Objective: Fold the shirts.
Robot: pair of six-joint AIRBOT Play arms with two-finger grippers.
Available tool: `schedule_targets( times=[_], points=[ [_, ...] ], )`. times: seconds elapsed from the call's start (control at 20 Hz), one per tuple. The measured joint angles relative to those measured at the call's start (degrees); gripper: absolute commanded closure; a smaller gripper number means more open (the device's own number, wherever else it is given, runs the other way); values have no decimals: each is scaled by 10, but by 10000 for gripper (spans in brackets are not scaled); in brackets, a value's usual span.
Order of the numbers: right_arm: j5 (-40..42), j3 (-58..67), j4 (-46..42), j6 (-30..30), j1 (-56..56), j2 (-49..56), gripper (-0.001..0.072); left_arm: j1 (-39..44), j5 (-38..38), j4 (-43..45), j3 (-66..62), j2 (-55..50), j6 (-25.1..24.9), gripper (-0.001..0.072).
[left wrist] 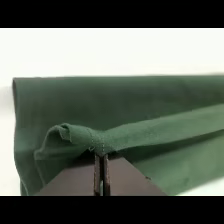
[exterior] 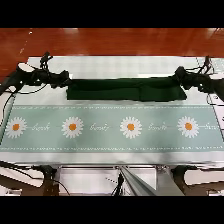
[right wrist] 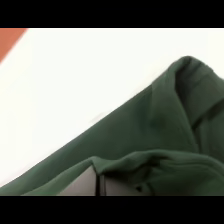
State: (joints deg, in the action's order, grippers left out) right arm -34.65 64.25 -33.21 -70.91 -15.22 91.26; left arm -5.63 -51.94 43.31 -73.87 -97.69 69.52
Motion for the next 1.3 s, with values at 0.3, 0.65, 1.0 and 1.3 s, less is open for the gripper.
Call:
schedule_targets(
  times=[0.3,0.65,1.0,1.3],
  points=[
    [28,0,-13,6,-9,15,264,-3,-12,0,-4,-22,19,176],
    [-71,0,-128,20,-98,-26,100,-51,-170,0,-5,-21,23,177],
    [-144,0,-169,6,-112,7,96,-55,-237,-24,-5,1,23,177],
    [-143,2,-76,27,-54,59,348,-51,-245,-46,-10,11,21,177]
  ],
)
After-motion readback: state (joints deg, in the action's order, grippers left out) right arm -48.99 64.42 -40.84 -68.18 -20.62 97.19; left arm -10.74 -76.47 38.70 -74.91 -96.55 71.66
